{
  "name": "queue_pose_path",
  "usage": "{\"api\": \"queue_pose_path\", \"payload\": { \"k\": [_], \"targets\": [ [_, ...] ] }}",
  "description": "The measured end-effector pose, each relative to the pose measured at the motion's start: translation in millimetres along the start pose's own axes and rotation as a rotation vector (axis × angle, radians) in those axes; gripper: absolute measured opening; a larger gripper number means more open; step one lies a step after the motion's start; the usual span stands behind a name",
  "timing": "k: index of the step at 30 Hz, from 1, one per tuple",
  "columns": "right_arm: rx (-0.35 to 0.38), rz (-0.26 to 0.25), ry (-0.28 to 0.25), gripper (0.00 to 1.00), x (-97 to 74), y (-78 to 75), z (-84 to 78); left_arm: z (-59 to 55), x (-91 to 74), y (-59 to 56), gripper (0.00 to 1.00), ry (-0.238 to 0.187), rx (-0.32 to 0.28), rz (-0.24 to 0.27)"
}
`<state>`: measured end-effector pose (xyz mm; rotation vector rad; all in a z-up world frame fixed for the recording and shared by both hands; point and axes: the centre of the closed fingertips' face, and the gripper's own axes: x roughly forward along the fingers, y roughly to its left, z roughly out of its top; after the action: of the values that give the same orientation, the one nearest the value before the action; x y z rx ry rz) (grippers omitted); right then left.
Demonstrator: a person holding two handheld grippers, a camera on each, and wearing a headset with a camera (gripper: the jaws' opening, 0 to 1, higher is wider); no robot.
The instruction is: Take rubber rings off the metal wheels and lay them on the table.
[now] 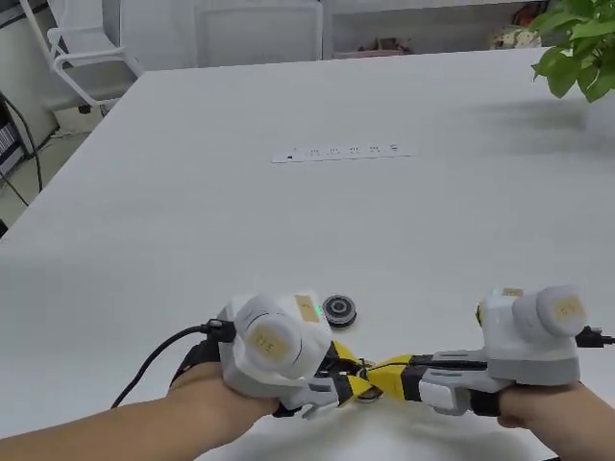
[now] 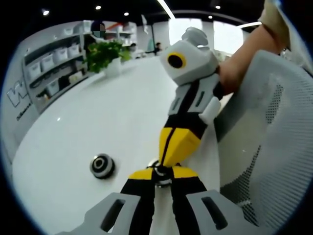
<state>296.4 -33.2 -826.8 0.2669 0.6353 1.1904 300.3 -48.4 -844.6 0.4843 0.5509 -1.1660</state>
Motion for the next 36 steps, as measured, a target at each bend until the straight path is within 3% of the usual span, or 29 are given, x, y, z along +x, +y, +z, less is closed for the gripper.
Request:
{"api": "queue_pose_path", "payload": {
  "k": [2, 21, 36],
  "targets": [
    [-0.023, -0.014, 0.016, 0.0, 0.0, -2.2, -1.5, -0.1, 0.0, -0.2, 0.12, -0.001, -0.001, -0.001],
    [-0.001, -0.034, 0.011, 0.0, -5.6, -12.4, -6.7, -0.1, -3.0, 0.0, 0.15, 0.006, -0.015, -0.011],
    [0.002, -0.024, -0.006, 0.0, -9.7, -11.6, 3.1, 9.1, -26.7, 1.0, 0.23, -0.026, -0.056, -0.019]
  ]
}}
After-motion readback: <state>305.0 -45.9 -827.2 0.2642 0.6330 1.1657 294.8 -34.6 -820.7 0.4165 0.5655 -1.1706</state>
